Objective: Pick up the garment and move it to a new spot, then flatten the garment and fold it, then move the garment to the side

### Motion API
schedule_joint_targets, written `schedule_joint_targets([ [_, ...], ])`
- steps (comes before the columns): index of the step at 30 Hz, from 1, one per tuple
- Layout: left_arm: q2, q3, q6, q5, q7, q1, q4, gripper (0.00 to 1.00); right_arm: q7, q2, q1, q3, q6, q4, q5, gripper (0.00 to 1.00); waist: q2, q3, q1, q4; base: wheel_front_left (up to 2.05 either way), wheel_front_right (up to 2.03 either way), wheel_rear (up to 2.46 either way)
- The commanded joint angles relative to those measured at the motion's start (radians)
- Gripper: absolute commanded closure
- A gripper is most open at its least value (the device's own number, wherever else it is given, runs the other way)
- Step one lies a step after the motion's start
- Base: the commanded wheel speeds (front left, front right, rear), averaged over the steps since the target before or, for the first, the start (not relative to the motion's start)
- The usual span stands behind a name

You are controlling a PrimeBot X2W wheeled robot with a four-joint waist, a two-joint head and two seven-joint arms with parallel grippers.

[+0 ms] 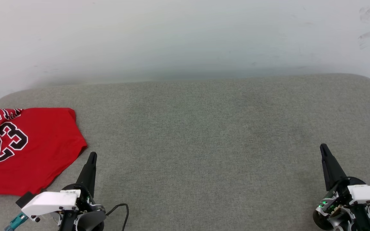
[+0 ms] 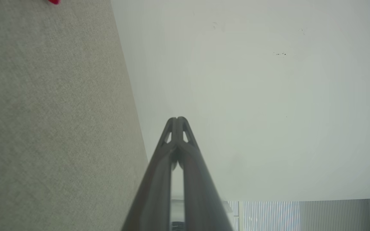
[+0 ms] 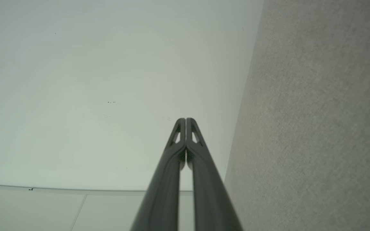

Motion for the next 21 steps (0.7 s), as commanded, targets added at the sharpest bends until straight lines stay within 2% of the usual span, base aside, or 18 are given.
schedule_joint_targets([
  [1, -0.001, 0.003, -0.003, 0.003, 0.003, -0.006, 0.0, 1.0, 0.001, 0.004, -0.01, 0.0, 0.0, 0.0, -0.005, 1.0, 0.0, 0.0, 0.0, 0.0, 0.0, 0.0, 0.0],
  [21, -0.001, 0.002, -0.003, 0.002, 0.002, -0.006, 0.0, 1.0, 0.001, 0.004, -0.01, 0.0, 0.0, 0.0, -0.005, 1.0, 0.0, 0.0, 0.0, 0.0, 0.0, 0.0, 0.0],
])
